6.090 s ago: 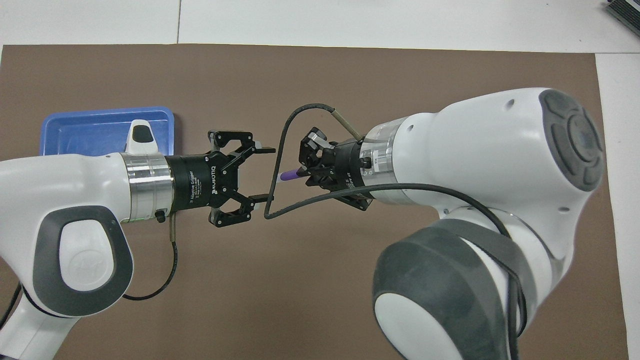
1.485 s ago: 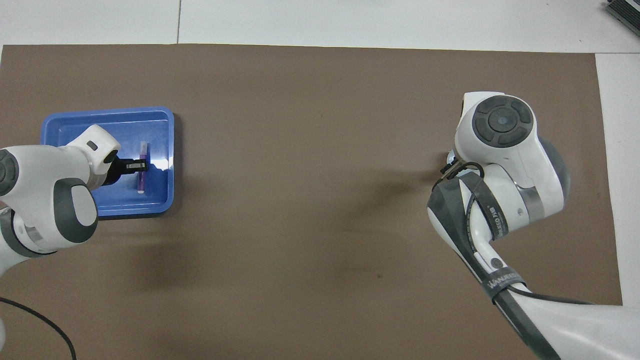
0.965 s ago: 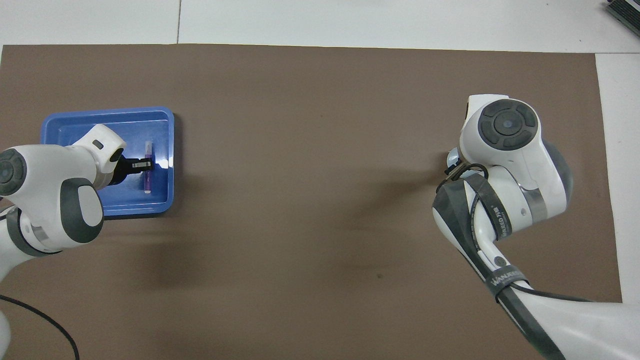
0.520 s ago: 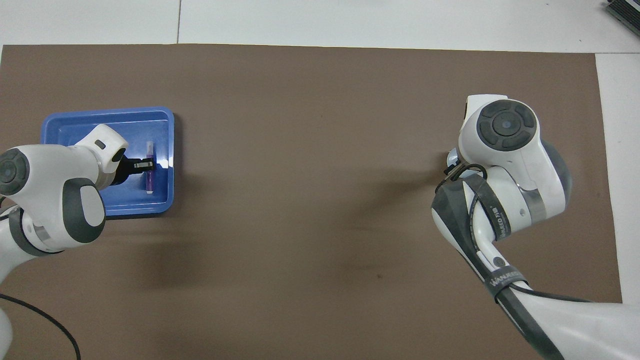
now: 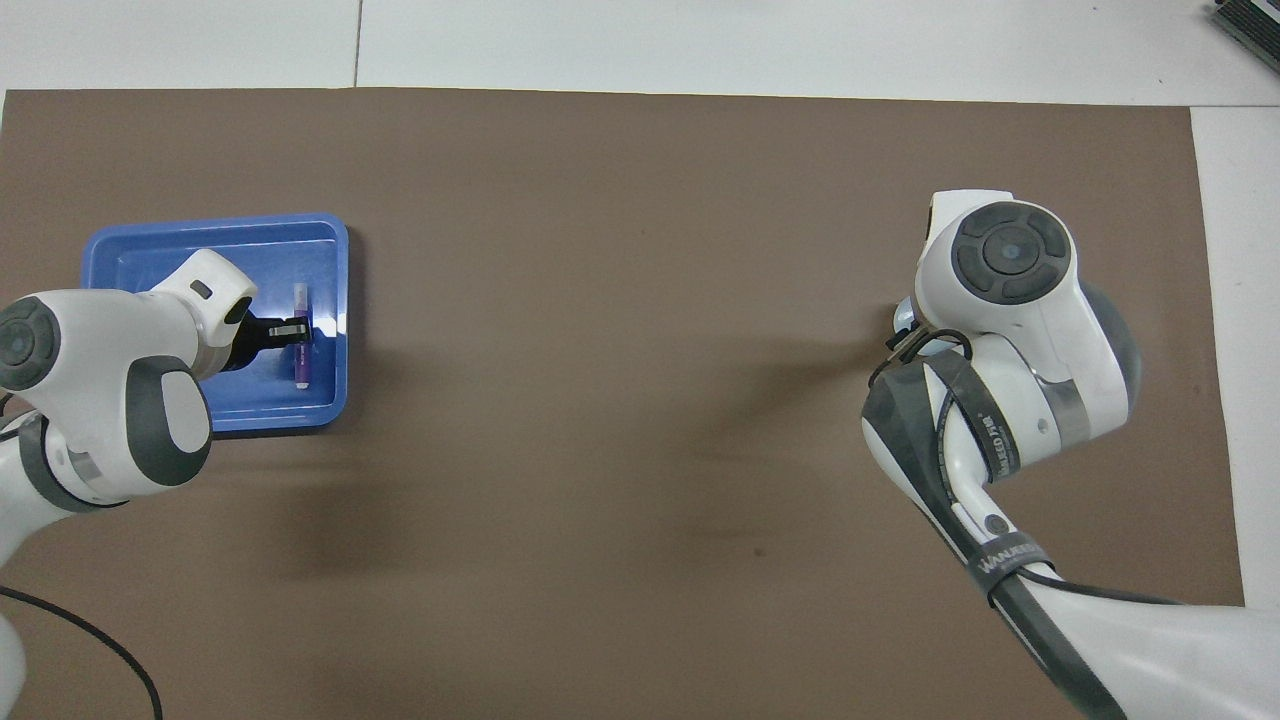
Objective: Right arm passes pens to left for tray arrangement
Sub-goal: 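Lower the pen into the tray and open the left gripper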
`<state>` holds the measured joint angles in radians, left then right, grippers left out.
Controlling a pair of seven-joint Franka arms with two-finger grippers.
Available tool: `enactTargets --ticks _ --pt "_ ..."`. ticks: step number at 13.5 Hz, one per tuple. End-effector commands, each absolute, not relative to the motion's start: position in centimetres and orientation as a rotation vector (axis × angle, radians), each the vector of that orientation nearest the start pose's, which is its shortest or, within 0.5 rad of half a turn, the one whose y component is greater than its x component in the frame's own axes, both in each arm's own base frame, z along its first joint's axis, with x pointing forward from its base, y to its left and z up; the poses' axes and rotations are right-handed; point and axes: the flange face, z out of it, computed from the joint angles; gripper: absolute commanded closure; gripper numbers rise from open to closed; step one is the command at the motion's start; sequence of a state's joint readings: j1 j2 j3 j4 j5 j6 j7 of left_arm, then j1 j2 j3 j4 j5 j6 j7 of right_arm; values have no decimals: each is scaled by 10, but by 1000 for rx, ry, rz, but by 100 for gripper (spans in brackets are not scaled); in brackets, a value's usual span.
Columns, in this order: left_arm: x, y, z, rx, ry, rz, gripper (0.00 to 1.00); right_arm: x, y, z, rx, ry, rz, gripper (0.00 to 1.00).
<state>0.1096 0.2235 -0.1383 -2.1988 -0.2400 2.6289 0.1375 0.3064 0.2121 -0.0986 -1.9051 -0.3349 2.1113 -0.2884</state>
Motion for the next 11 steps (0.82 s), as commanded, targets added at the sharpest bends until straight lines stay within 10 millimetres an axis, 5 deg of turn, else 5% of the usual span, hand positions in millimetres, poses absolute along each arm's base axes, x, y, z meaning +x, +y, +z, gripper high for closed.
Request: enactTargets --ticks 1,7,11 --pt "576 -10 301 -3276 -53 -344 6 595 109 390 -3255 -1173 -4 62" --pt "580 -11 310 -3274 -53 -371 1 596 106 391 -3257 -1169 -13 65" --pt "594 -9 336 -3259 -57 -476 0 597 105 391 -3258 -1167 -13 67"
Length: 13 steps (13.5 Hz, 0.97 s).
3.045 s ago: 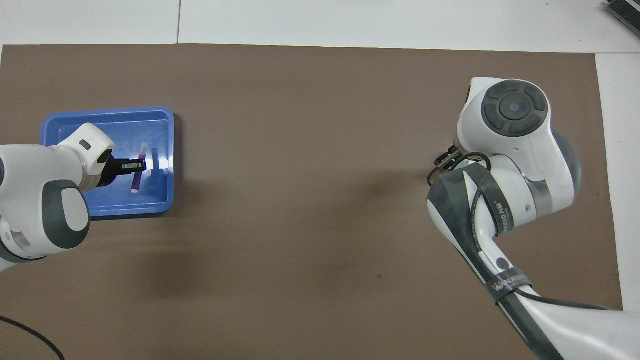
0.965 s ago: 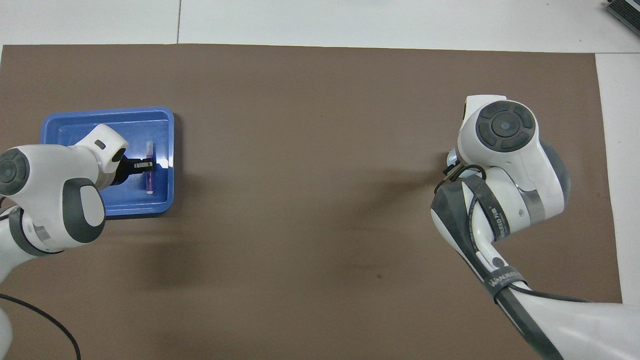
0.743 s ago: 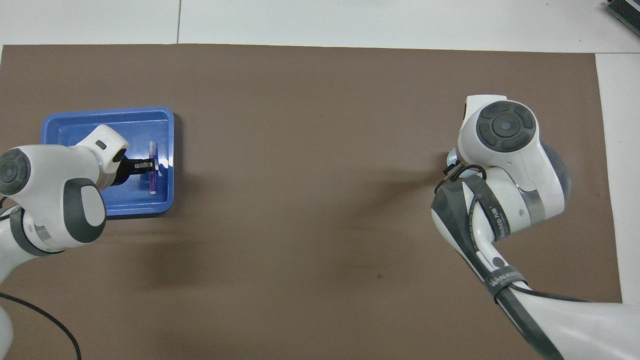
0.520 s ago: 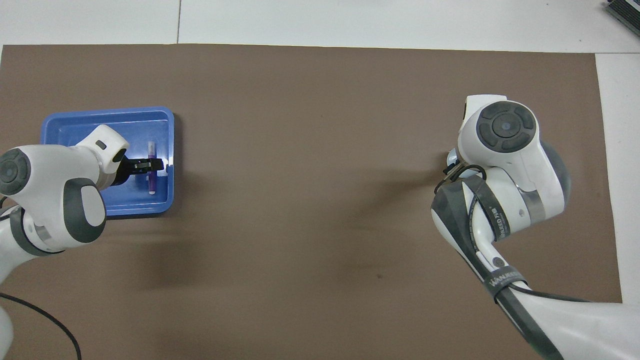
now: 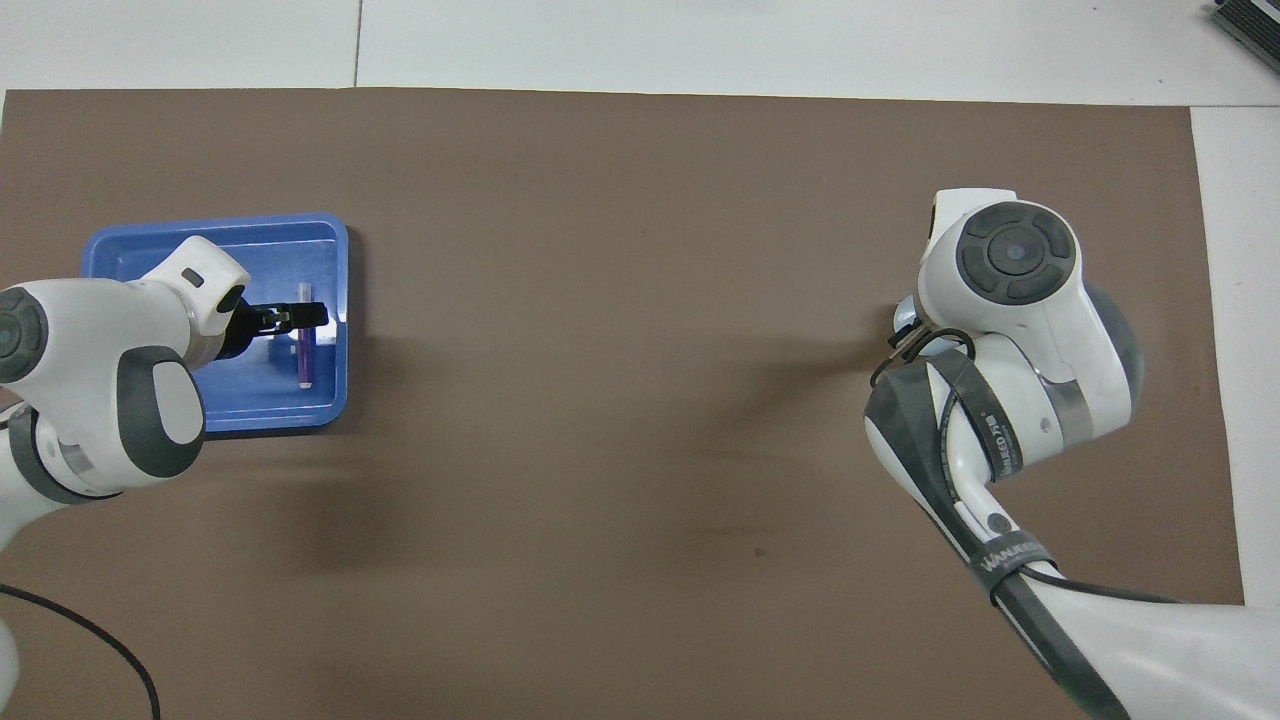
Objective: Right arm passes pens to left for tray arrangement
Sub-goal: 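Lower the pen into the tray and open the left gripper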
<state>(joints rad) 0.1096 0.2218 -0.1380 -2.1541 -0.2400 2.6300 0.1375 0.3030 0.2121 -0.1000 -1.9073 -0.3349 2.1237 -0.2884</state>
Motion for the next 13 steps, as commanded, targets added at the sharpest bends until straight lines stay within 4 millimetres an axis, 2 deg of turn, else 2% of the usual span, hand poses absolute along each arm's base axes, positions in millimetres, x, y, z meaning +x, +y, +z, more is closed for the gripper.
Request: enactTargets --ticks 1,4,9,11,13 --pt "596 -8 339 -3256 -54 -489 0 597 105 391 -3258 -1167 -13 67" --pt "604 5 350 -3245 -91 -533 0 597 105 390 -3258 -1164 -18 68" --pt "620 7 376 -3240 -81 -591 0 599 99 388 -3259 -1157 -24 68" --pt "619 2 381 -3289 -100 -447 1 600 100 387 -3258 -1160 -19 69" --pt "617 -4 391 -3330 -349 -227 1 600 101 387 -3260 -1157 -18 70"
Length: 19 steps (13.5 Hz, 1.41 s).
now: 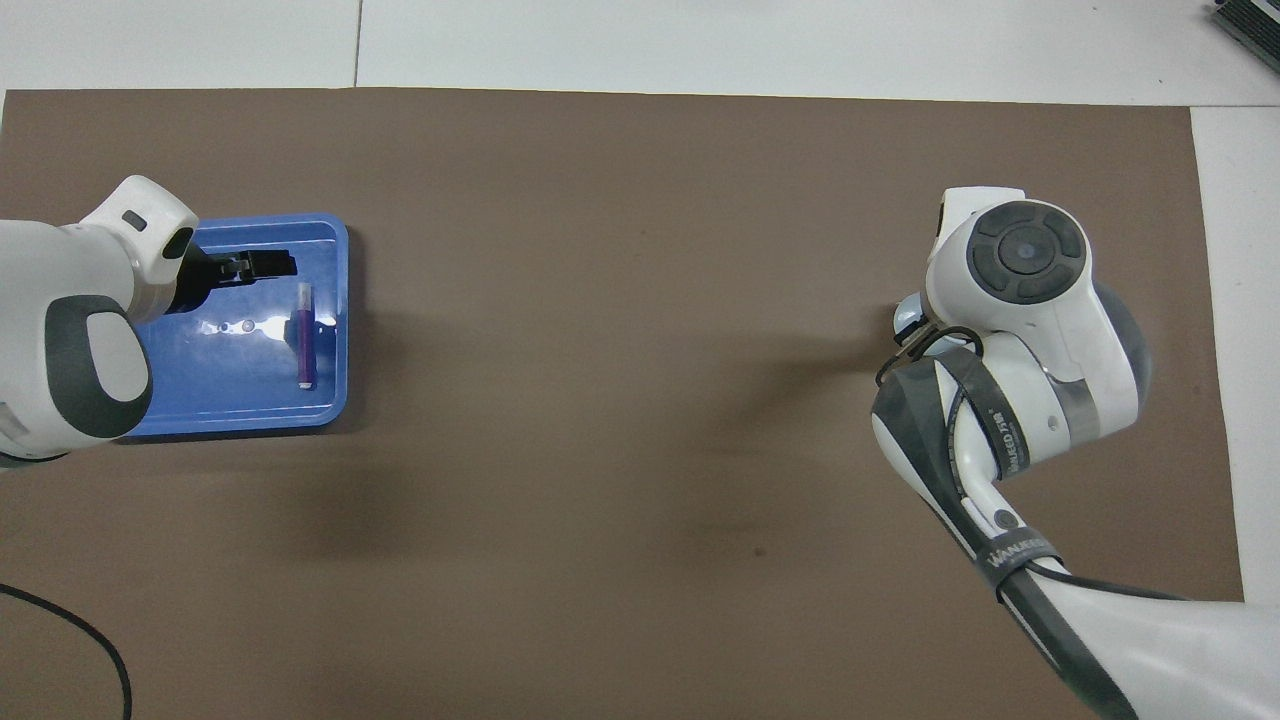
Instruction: Right arm passes pens to left for tray arrangement
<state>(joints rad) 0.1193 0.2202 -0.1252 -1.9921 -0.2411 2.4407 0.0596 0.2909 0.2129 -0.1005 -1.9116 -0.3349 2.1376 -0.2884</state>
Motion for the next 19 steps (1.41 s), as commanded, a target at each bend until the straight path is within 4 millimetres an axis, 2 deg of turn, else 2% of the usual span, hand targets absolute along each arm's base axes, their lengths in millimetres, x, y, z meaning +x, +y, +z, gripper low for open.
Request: enactTargets --ticks 1,4,8,9,12,14,17,19 --pt "615 -9 395 -3332 -454 -110 1 600 103 388 -3260 -1158 -19 71" --pt "602 -27 405 -3304 -620 97 1 600 102 389 -3261 -1158 -11 71" --pt "593 -38 410 -3298 -876 234 0 602 103 394 -3265 -1153 -17 75" --pt "593 -46 411 -3286 -913 246 0 602 103 395 -3264 -1153 -17 78" --pt "590 -56 413 -3271 -946 267 0 606 98 407 -3276 -1132 6 78" --pt "588 -63 417 -3260 -1069 329 0 606 98 417 -3274 -1126 7 78" --pt "584 -71 420 -3274 -1119 391 1 603 95 428 -3275 -1116 1 78" --pt "583 -74 420 -3257 -1157 411 1 601 85 434 -3274 -1096 16 78"
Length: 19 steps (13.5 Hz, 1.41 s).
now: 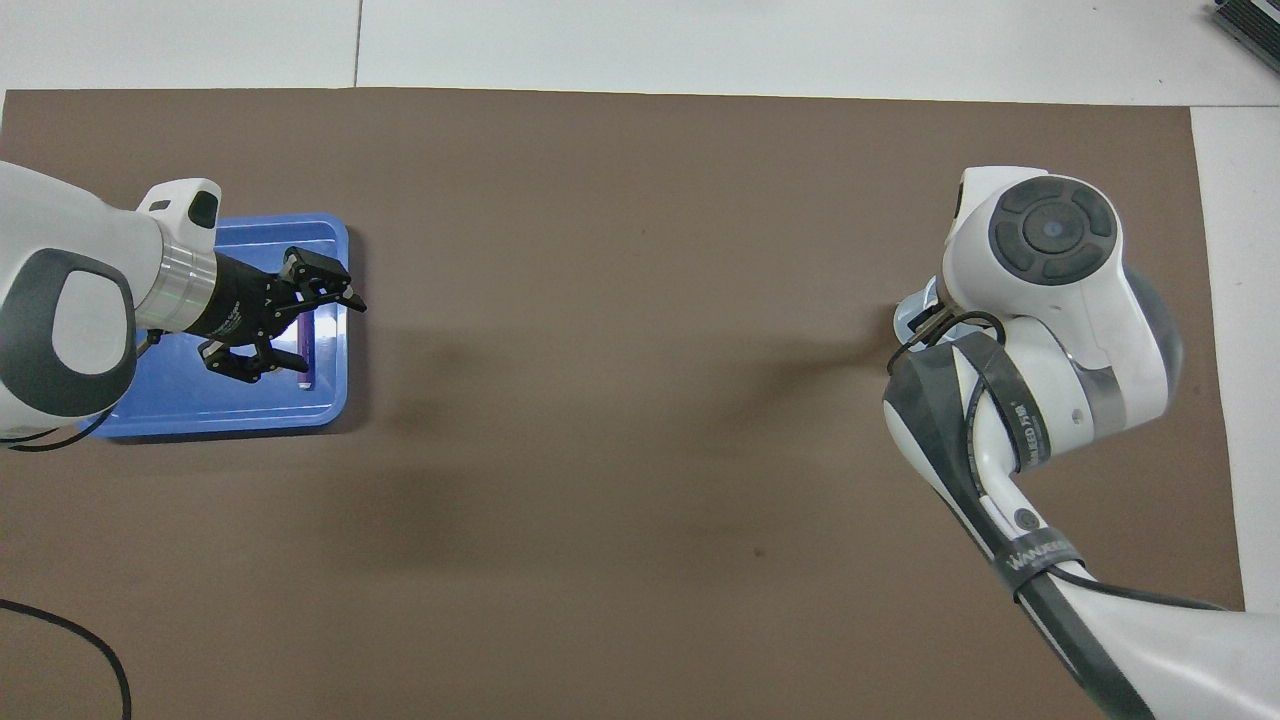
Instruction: Right arm passes pens to left for tray arrangement
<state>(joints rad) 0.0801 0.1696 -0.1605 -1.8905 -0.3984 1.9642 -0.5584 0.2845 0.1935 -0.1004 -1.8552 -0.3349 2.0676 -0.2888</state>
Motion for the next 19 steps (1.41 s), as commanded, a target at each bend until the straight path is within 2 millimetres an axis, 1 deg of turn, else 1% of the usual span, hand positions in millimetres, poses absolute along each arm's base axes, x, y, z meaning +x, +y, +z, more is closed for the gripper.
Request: enactTargets --ticks 1,2,3,5,6,7,9,13,15,17,19 --pt "583 -74 420 -3253 -1164 412 1 601 84 434 -3263 -1070 8 78" --pt "583 -79 420 -3257 -1154 413 0 602 85 434 -3256 -1057 -9 76" --pt "583 -79 420 -3258 -1153 410 0 603 86 434 -3257 -1049 -27 65" --pt "583 -80 420 -3258 -1154 406 1 605 91 430 -3247 -1015 -50 62" --pt "582 -82 419 -3255 -1157 411 0 605 96 423 -3253 -987 -47 62" --pt "580 -88 419 -3256 -1140 421 1 606 101 417 -3262 -952 -63 62" --pt "580 -90 419 -3257 -1134 425 1 607 102 410 -3263 -944 -71 62" --pt "580 -90 420 -3260 -1134 418 0 601 102 400 -3260 -949 -40 62" --pt "581 -90 421 -3262 -1132 409 0 601 103 399 -3263 -935 -30 62" --pt "581 -90 421 -3262 -1135 404 0 597 118 399 -3262 -934 -27 62" --pt "582 -89 422 -3265 -1137 394 0 595 119 399 -3270 -912 -21 62"
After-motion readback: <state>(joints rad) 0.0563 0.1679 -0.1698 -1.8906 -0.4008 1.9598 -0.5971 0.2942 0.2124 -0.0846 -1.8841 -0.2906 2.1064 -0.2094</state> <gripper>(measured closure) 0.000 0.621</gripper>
